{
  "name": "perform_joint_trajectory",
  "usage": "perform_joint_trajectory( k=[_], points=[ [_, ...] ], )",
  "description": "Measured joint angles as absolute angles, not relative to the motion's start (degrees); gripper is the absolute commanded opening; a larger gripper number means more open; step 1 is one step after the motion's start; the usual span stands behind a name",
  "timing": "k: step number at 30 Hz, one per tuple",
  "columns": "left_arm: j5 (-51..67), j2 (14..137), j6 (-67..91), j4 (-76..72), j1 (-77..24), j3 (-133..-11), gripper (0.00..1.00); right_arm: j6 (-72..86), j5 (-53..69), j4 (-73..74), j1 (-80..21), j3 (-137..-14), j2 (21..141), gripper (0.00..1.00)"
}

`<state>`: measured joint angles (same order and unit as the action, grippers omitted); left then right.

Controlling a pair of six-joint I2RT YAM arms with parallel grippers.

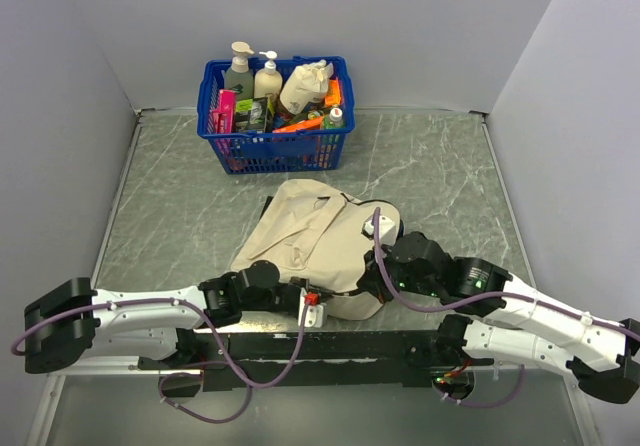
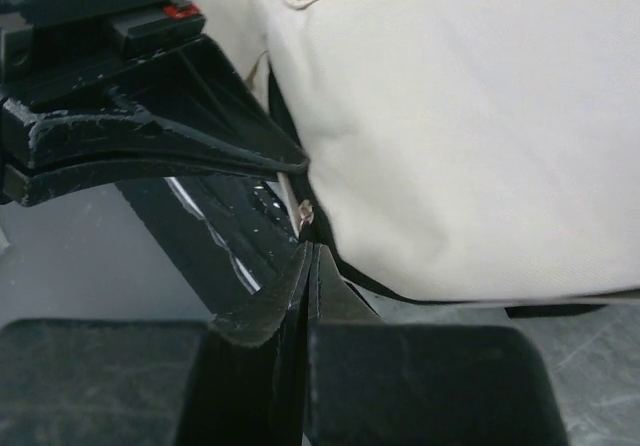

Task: Pack the student bag
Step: Zip the student bag at the center of the board.

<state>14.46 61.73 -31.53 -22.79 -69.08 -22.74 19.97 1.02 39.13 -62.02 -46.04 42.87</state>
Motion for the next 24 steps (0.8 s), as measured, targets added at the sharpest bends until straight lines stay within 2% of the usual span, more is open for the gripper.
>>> perform_joint_trajectory(
  k=[10, 19, 24],
  points=[
    [16.5, 59.0, -35.6, -15.0, -68.9, -24.0, 0.01, 22.5, -10.2, 46.6, -60.7, -46.8, 41.8, 0.0],
    [19.7, 55.5, -39.6, -4.2, -65.8, -24.8, 0.01, 18.0, -16.9, 47.3, -45.9, -49.6, 41.3, 0.0],
    [22.2, 53.9, -43.4, 2.9, -63.7, -25.5, 0.01, 13.5, -17.2, 41.2, -42.9, -49.6, 44.9, 0.0]
  ],
)
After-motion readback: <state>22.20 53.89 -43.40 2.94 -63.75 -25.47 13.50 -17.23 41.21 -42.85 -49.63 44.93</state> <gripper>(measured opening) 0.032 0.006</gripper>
